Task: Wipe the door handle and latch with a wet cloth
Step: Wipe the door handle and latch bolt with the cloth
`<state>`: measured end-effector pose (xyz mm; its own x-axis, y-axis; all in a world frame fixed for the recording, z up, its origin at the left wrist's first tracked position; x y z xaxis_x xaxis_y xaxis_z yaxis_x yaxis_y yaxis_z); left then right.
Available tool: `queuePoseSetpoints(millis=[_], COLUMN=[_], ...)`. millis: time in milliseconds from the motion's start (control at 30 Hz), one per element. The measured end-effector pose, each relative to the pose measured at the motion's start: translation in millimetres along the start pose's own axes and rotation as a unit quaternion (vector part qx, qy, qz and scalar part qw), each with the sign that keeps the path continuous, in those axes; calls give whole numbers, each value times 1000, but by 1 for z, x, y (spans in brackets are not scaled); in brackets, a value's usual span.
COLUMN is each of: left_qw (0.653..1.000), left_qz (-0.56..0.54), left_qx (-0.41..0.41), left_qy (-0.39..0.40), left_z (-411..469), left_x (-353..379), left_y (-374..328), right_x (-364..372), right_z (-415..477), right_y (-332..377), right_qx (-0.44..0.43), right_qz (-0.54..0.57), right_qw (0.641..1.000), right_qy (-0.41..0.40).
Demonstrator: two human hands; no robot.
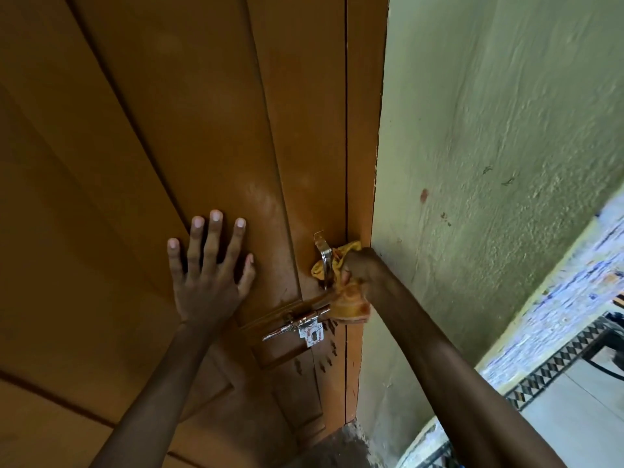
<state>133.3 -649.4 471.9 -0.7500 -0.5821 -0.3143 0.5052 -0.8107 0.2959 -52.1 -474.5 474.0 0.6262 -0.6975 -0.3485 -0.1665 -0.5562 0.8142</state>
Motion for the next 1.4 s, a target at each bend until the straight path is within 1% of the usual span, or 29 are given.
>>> queuePoseSetpoints(millis=[67,133,200,300,433,467,533,567,600,633,667,700,733,800,867,933,967,1033,1067,1100,1167,1200,1233,1300,1367,1400], left_qw=[1000,1000,1000,1000,1000,1000,1000,1000,1000,1000,1000,1000,1000,1000,1000,1000,1000,1000,1000,1000,1000,1000,1000,1000,1000,1000], left_qz=[0,0,-3,-3,-4,-2,0,0,0,0,0,-1,-1,0,0,-3,-2,0,0,0,0,-1,-2,-3,-2,-1], left_qx=[1,0,-1,-2,1,1,1,1,1,1,0,-1,-1,2,1,-2,-2,0,1,0,-2,-2,-3,-7,-8,-6], left_qy=[-1,-1,0,-7,-9,-10,-12,-11,-10,-10,-10,-10,-10,-10,-10,-10,-10,-10,-9,-10,-10,-9,-8,-7,-8,-8], left_z=[1,1,0,-1,-1,-1,-1,-1,-1,-1,-1,-1,-1,-1,-1,-1,-1,-2,-1,-1,-1,-1,-1,0,0,0], left_x=[1,1,2,3,3,3,3,3,3,3,3,3,2,3,3,3,3,4,4,4,3,3,3,2,1,1], left_y=[0,0,0,0,0,0,-1,-1,0,0,0,0,0,1,1,0,0,0,0,0,0,0,0,0,0,0], right_x=[-12,-19,-20,-19,-15,-12,-4,-1,2,2,1,-1,-1,1,1,4,6,12,14,14,11,10,9,11,14,14], right_z=[-6,-9,-15,-11,-6,-5,-2,-2,-4,-8,-10,-12,-13,-11,-5,-6,-10,-19,-20,-17,-11,-8,-3,0,-2,-3], right_y=[14,23,24,16,3,4,8,11,14,16,14,11,7,-1,-6,-10,-12,-13,-13,-14,-18,-22,-26,-33,-39,-42], right_qx=[10,19,46,70,115,103,38,14,-1,-9,-13,3,25,53,68,51,11,-96,-151,-192,-251,-264,-267,-266,-265,-260], right_qz=[14,46,91,181,274,270,163,106,77,95,137,193,262,357,423,428,394,246,170,98,-25,-83,-146,-262,-300,-294], right_qw=[999,997,992,977,951,954,986,994,997,995,990,980,962,927,896,896,915,964,973,974,965,958,948,916,899,901], right_qy=[38,55,76,87,88,82,26,-5,-21,-5,21,44,71,103,117,109,87,1,-42,-66,-71,-77,-93,-143,-179,-186])
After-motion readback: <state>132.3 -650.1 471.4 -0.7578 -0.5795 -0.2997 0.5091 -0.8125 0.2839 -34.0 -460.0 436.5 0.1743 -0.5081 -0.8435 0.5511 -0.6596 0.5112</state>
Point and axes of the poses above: each hand's wrist, its own z-axis towards the middle knuckle, its own x-axis out of the palm, y = z × x, the point moved 2 cm from there along z, towards the middle knuckle, and after that the axes turned 10 degrees about -z, right-handed, at the moved point
